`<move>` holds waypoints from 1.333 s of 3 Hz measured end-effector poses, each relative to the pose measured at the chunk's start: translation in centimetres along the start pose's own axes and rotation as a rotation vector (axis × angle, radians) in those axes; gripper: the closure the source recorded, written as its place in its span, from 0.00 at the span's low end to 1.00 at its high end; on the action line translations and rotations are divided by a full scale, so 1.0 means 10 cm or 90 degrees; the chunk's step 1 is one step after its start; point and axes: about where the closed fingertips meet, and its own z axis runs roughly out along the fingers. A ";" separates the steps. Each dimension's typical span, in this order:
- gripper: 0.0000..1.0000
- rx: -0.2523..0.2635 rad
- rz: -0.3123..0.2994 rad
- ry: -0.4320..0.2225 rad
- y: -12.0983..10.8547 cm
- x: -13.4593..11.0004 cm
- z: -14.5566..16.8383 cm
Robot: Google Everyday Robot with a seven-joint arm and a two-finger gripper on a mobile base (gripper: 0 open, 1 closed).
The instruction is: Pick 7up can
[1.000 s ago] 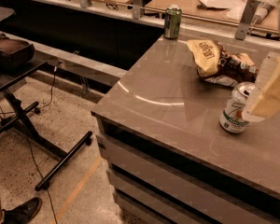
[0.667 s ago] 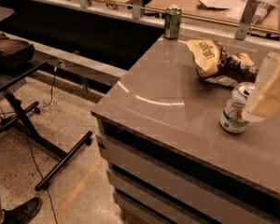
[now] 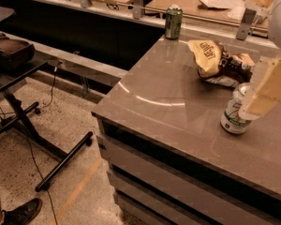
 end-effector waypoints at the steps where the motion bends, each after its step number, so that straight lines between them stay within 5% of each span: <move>1: 0.00 -0.044 0.028 0.015 -0.08 0.28 0.53; 4: 0.00 -0.119 0.097 0.056 -0.10 0.85 1.04</move>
Offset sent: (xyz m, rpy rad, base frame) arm 0.0699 -0.0532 -0.1059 0.0168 0.2011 -0.0842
